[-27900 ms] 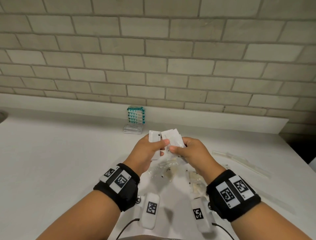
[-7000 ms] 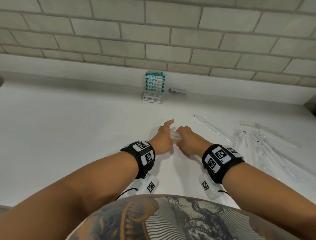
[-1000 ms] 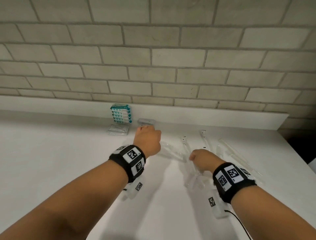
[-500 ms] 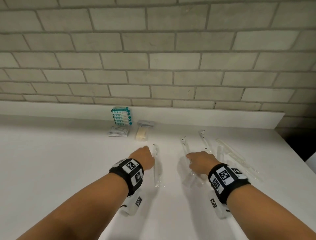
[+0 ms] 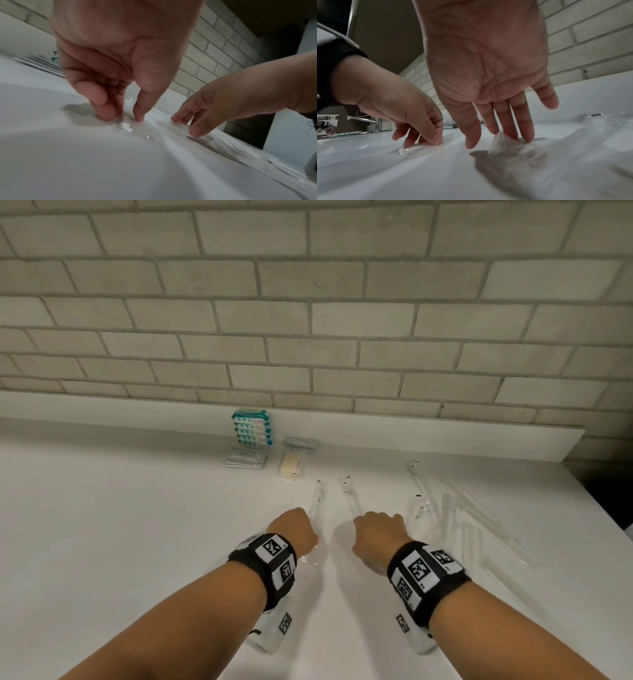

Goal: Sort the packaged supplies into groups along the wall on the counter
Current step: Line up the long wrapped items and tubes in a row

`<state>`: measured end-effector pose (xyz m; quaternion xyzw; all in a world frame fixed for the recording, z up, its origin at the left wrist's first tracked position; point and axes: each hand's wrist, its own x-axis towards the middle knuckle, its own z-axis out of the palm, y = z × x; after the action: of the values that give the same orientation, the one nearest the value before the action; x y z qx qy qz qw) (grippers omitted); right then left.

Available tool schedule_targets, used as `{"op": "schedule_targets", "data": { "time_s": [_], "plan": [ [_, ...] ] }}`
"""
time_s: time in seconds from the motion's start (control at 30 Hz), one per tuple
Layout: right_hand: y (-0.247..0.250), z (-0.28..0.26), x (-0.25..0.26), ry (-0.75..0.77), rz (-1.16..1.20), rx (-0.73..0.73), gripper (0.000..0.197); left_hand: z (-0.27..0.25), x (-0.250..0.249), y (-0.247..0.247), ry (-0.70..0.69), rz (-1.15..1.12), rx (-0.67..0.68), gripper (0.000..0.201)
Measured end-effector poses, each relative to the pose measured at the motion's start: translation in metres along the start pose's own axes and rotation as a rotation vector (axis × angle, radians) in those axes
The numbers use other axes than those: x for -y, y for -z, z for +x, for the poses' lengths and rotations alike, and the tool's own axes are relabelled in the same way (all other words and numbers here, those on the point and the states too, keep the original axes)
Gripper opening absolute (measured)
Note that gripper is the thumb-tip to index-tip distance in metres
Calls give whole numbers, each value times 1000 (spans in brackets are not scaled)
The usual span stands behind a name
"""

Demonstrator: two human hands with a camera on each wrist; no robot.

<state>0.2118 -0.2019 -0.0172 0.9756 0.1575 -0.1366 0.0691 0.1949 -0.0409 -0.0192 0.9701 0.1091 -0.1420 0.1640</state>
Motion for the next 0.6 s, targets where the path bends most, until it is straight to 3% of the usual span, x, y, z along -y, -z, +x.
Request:
{"op": "schedule_targets", "data": {
  "time_s": [0.1, 0.17, 0.23, 0.33, 0.4, 0.53, 0.6],
  "plan": [
    [0, 1, -8, 0, 147, 19, 42, 2, 5, -4, -113, -51, -38, 48],
    [-2, -1, -10, 12, 126, -15, 42, 1, 7, -8, -214, 41, -5, 62],
    [-4, -4, -7, 5, 73, -52, 51, 4, 7, -11, -281, 142, 36, 68],
    [-2, 0, 0, -87, 173, -33, 59, 10, 5, -11, -319, 224, 56, 71],
    [3, 9, -1, -164, 268, 6, 50, 18, 3, -8, -332, 259, 84, 74],
    [16, 35, -9, -243, 405, 67, 10, 38, -2, 2, -355, 319, 124, 77],
    [24, 51, -16, -257, 486, 98, 10, 50, -4, 7, -356, 331, 128, 78]
  ]
}}
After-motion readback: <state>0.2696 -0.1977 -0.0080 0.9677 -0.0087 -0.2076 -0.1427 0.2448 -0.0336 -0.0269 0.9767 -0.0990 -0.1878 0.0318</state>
